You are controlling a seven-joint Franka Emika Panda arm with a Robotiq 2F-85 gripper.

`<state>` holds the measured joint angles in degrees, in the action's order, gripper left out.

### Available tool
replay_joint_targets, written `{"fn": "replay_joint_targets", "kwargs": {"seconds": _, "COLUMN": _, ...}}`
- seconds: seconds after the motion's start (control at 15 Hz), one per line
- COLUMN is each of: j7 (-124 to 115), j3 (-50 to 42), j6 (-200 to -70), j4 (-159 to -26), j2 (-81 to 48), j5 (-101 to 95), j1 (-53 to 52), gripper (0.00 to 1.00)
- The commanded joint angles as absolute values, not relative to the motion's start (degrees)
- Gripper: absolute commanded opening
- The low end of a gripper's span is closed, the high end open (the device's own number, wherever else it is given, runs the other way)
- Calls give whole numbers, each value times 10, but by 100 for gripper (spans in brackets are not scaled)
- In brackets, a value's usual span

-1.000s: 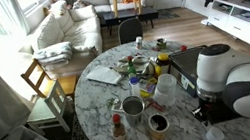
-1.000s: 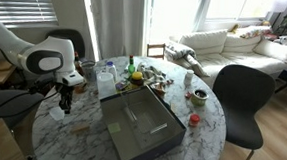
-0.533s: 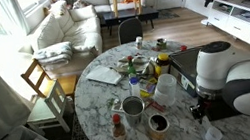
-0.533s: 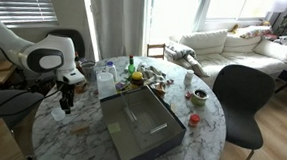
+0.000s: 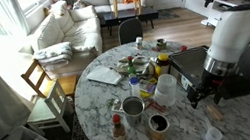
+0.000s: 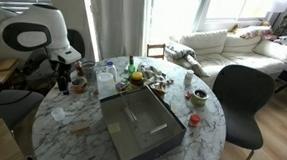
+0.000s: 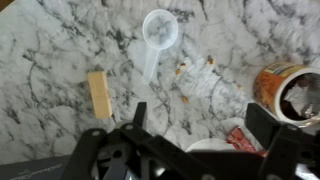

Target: Put the small objects inside the measuring cup then put them in the can

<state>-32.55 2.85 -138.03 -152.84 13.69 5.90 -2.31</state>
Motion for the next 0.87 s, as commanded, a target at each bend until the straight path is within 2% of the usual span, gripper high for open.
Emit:
{"fn": "replay_joint_targets", "kwargs": {"seconds": 0.0, "j7": -256, "j3": 18, "j6": -1271, "j4": -1527, "j2": 227, "j5": 126, "j1": -24, "gripper": 100}}
{"fn": "replay_joint_targets", "kwargs": {"seconds": 0.4, "j7": -224, "j3": 18, "j6": -1139, "j4": -1481, "j2": 289, "j5": 150, "j1": -15, "gripper": 100}}
{"fn": "replay_joint_targets", "kwargs": {"seconds": 0.47, "j7": -238, "j3": 30, "j6": -1170, "j4": -1486, "j2": 270, "j5": 140, "j1": -8, "gripper": 100}}
{"fn": "replay_joint_targets", "kwargs": {"seconds": 0.8, "j7": -238, "j3": 33, "j6": -1166, "j4": -1482, "j2": 272, "j5": 140, "j1": -5, "gripper": 100}}
